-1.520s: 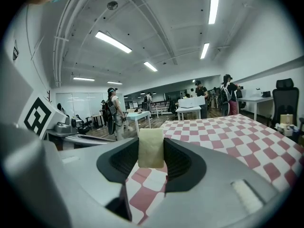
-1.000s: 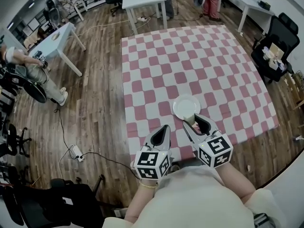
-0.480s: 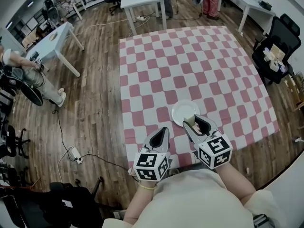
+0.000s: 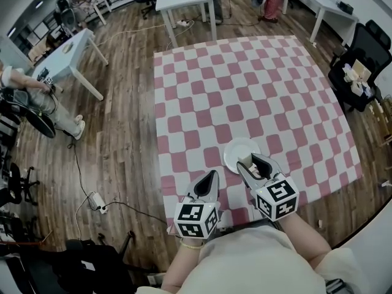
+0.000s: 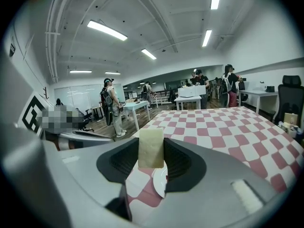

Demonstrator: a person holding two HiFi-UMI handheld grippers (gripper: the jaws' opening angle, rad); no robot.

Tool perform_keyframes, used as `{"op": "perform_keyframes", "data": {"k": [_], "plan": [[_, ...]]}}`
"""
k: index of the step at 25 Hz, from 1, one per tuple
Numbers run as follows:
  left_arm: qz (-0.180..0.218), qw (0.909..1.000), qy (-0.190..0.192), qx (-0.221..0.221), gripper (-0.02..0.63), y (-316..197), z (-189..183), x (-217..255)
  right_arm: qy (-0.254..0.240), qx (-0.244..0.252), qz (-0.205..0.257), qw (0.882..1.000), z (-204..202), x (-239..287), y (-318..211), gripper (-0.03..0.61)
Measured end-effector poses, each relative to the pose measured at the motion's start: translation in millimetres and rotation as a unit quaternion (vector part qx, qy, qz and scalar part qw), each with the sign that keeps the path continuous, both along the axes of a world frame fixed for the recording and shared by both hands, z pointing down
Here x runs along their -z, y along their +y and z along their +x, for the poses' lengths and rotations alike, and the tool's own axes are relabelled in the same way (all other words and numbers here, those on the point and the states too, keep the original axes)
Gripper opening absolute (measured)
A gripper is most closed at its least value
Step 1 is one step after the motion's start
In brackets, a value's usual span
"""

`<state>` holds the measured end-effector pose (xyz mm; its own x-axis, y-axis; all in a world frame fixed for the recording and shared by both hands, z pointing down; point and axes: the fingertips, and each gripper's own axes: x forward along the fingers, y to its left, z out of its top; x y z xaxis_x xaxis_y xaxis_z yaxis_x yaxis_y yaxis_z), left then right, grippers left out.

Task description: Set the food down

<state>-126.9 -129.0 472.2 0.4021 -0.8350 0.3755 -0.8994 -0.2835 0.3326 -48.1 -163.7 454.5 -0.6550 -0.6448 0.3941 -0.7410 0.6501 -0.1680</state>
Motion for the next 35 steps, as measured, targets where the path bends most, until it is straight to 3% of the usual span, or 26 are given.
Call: {"op": "perform_keyframes", "data": {"k": [35], "plan": [[-0.049, 0.9988, 0.005, -0.001, 0.000, -59, 18, -49, 0.054, 0.000, -0.095, 0.994, 18, -75, -61, 0.169]]}}
